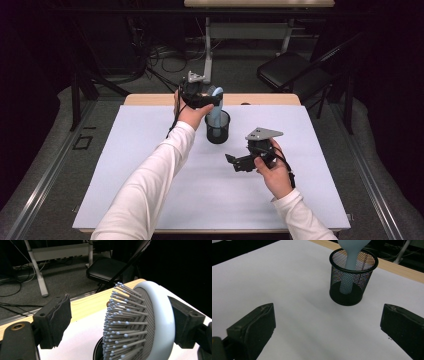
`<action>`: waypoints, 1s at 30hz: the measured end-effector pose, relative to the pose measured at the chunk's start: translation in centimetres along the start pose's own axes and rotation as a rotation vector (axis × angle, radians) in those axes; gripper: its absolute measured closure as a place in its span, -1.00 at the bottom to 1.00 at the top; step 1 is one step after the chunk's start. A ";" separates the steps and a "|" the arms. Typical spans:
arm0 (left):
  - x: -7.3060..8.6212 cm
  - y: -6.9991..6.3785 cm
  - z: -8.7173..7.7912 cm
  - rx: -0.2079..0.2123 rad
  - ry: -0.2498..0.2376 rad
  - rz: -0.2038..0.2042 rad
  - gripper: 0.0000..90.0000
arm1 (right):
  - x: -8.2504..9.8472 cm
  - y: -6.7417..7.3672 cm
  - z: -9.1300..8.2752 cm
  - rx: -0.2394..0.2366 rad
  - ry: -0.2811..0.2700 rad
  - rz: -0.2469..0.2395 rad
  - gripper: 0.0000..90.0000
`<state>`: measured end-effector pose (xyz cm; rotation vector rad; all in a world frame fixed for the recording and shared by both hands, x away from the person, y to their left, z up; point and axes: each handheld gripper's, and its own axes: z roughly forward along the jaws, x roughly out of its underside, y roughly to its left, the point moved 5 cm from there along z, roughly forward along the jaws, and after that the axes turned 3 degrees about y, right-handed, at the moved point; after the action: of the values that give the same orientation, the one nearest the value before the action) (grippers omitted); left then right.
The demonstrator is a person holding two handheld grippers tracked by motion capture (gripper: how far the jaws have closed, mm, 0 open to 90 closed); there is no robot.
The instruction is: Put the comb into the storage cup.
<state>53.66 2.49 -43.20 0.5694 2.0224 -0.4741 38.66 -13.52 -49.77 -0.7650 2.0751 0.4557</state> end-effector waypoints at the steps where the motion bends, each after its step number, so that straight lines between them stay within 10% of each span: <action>1: -0.1 0.0 0.0 0.001 0.001 0.000 -0.66 | 0.0 0.0 0.0 0.001 0.001 0.001 -1.00; 30: -1.9 -0.5 -1.3 0.001 -0.016 0.023 -0.66 | 0.1 0.0 0.1 -0.001 0.004 0.005 -1.00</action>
<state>53.35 2.42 -40.92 0.5873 1.9983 -0.4648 38.69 -13.52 -49.87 -0.7614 2.0807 0.4581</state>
